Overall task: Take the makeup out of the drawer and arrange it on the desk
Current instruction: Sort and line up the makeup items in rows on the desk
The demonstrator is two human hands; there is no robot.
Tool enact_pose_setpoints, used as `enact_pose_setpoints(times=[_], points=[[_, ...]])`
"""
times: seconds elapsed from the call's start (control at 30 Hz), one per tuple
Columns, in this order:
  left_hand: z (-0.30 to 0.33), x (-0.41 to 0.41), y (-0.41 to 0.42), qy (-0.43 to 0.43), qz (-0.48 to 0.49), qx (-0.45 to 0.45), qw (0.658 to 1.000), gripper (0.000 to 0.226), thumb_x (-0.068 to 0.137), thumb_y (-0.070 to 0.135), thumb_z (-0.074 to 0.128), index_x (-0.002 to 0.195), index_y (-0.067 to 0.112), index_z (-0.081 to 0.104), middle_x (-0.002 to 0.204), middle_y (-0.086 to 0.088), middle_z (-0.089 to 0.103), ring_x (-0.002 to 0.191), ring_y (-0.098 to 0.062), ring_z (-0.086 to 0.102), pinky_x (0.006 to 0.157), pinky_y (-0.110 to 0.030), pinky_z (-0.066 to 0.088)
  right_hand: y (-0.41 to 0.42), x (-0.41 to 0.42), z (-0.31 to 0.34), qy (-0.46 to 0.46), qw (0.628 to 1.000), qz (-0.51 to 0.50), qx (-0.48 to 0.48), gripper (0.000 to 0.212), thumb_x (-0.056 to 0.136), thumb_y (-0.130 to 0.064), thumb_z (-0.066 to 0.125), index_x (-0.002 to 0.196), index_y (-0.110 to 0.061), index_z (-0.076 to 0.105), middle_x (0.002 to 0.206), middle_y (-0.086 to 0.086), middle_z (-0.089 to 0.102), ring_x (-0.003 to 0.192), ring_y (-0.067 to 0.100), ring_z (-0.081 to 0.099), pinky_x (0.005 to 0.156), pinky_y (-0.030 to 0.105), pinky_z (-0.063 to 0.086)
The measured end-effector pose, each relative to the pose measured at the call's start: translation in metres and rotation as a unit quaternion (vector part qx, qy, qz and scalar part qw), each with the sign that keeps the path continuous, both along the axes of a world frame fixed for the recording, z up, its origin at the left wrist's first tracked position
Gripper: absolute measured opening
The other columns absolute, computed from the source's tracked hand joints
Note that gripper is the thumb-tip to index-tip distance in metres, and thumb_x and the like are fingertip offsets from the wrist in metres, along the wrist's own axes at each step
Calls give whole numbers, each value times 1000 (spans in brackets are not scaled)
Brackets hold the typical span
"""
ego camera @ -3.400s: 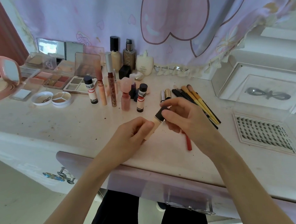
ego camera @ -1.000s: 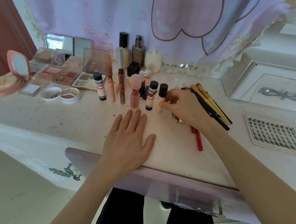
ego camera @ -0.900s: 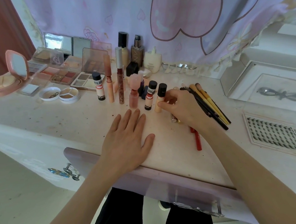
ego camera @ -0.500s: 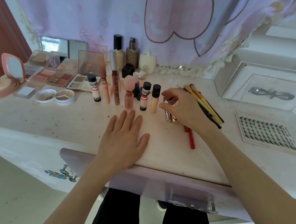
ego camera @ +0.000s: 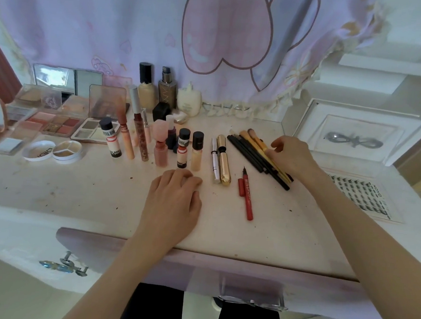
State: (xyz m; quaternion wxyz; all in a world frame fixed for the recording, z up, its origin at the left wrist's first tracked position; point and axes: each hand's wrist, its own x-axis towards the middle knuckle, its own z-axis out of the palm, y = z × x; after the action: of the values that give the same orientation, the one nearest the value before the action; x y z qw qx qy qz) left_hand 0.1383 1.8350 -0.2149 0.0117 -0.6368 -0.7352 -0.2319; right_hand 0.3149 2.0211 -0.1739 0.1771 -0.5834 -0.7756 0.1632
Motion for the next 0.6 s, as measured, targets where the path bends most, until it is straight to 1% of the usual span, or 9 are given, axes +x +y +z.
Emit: enact_pose_setpoints(times=[0.07,0.17,0.3,0.33,0.37,0.43,0.47,0.53,0.6], points=[[-2,-1,0,0,0,5,1000,31,89,16,51,118,12,61,121,-6,56,113,-24,49,98,-37,34,4,-1,0,-11,1000,-2,-22,40,90,-24,57,125,-3,54,124,13,57,112,25,53,86,28,40],[-4,-2,-1,-4,-2,6,1000,32,89,16,50,119,13,60,121,-5,55,114,-23,48,100,-36,34,9,-1,1,-14,999,-3,-52,41,88,-26,61,121,-2,57,123,13,59,110,25,55,83,26,41],[-3,-1,0,-6,1,9,1000,31,88,16,50,118,13,60,121,-5,55,114,-22,48,99,-36,34,11,-4,5,-44,996,-8,-76,35,85,-19,63,109,6,64,115,23,62,102,33,60,87,40,49],[-3,0,0,-8,2,10,1000,31,88,16,51,118,13,60,120,-5,56,113,-23,48,99,-36,34,14,-5,5,-59,995,-8,-83,33,85,-15,61,109,7,64,112,24,62,97,34,61,84,40,50],[-3,0,0,-9,3,9,1000,31,88,16,51,118,13,60,121,-4,56,114,-23,48,99,-36,34,15,-6,6,-76,993,-5,-89,29,85,-12,59,105,8,64,105,24,64,87,32,61,75,37,51],[-3,0,0,-8,3,7,1000,32,89,16,50,119,14,59,122,-4,55,115,-22,47,100,-36,33,18,-8,9,-117,988,-1,-98,13,84,-7,56,82,4,62,76,16,57,63,22,50,52,28,41],[-3,0,0,-7,3,6,1000,32,89,17,49,119,14,59,122,-3,54,115,-21,46,100,-35,33,20,-9,10,-133,986,-1,-105,15,84,-7,55,69,-3,54,66,10,47,56,18,43,47,25,33],[-3,0,0,-10,1,7,1000,32,89,17,49,119,14,59,122,-4,54,115,-22,47,100,-36,33,23,-11,12,-169,978,14,-121,29,86,-10,54,61,-11,40,62,4,37,52,16,37,45,24,27],[-2,0,0,-12,3,9,1000,31,88,15,51,118,12,60,121,-5,55,114,-23,48,99,-37,34,25,-13,12,-208,970,28,-123,29,90,-14,51,64,-10,39,65,4,40,55,15,39,47,25,29]])
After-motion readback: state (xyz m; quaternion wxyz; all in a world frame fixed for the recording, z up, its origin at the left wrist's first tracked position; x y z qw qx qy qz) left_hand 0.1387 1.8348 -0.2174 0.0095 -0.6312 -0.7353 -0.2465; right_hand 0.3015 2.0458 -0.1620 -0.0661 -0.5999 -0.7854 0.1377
